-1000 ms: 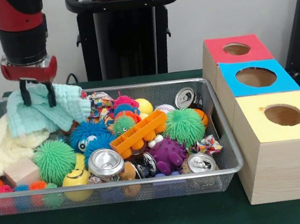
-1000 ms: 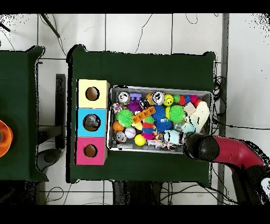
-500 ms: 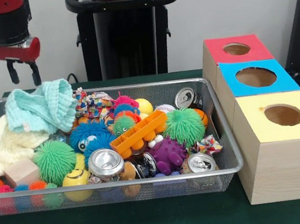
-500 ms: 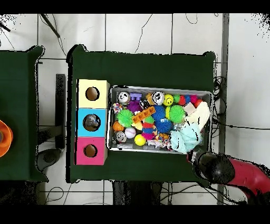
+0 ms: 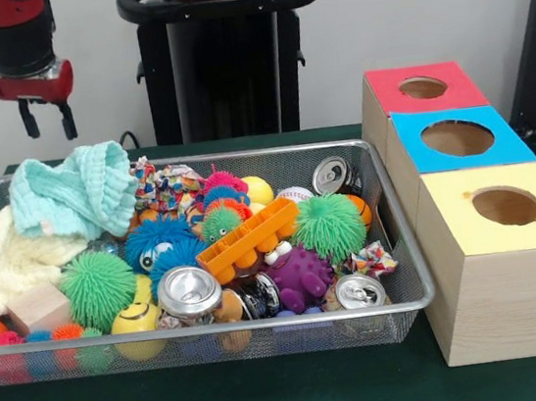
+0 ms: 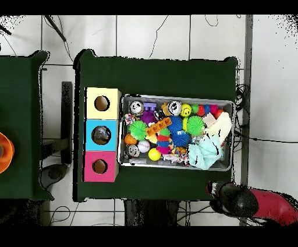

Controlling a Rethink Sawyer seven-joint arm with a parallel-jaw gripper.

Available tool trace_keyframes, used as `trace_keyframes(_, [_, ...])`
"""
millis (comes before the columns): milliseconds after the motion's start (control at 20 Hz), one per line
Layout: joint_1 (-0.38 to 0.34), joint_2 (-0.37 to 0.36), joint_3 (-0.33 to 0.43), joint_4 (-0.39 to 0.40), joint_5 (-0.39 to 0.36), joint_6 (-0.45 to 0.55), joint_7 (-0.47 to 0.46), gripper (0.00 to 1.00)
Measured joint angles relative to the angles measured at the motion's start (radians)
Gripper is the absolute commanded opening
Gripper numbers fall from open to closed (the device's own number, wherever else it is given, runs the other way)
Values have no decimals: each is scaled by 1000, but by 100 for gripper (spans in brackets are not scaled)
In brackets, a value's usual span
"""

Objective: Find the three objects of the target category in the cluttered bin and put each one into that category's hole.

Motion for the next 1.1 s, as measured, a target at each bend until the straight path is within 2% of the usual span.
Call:
trace_keyframes(150, [10,7,2,14,-27,-6,0,100])
trace_keyframes(450, [80,23,3,19,-41,-22,0,100])
trace_keyframes(500, [110,28,8,19,-38,-22,0,100])
trace_keyframes(800, [171,44,34,-2,10,-14,0,100])
trace_keyframes(1100, [193,71,60,-64,54,34,0,100])
